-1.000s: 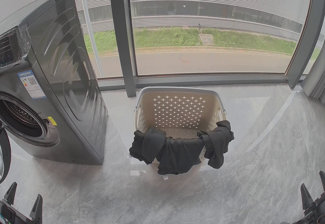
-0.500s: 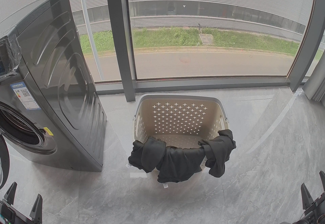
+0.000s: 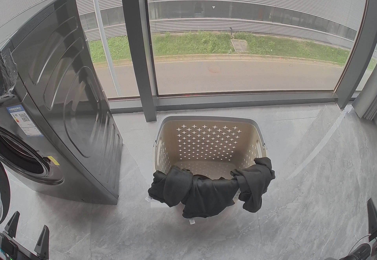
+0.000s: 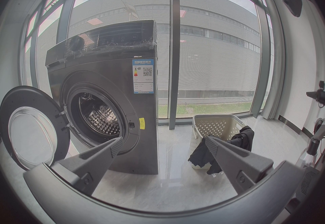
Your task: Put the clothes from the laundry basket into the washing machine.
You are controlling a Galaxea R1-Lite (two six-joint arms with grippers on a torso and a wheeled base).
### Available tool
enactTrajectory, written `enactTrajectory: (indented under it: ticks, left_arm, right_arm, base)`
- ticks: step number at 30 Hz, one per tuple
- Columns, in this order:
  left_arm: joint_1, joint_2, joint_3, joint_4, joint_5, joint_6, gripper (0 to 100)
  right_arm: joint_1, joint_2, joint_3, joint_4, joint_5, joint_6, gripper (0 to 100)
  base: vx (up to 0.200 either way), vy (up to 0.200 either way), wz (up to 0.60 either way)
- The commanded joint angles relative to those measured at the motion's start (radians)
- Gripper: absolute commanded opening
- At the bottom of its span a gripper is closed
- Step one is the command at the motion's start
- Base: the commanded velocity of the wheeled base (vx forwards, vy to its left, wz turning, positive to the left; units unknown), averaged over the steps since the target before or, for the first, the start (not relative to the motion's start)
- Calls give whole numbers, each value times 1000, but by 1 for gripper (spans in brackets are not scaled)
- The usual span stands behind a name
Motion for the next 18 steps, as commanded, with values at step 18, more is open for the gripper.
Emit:
enactTrajectory:
  ticks: [18]
  left_arm:
    - [0, -18, 16, 0, -2, -1, 100]
  right_arm:
    - [147, 903, -44, -186, 156, 41, 100]
  base:
    - [11, 0, 0]
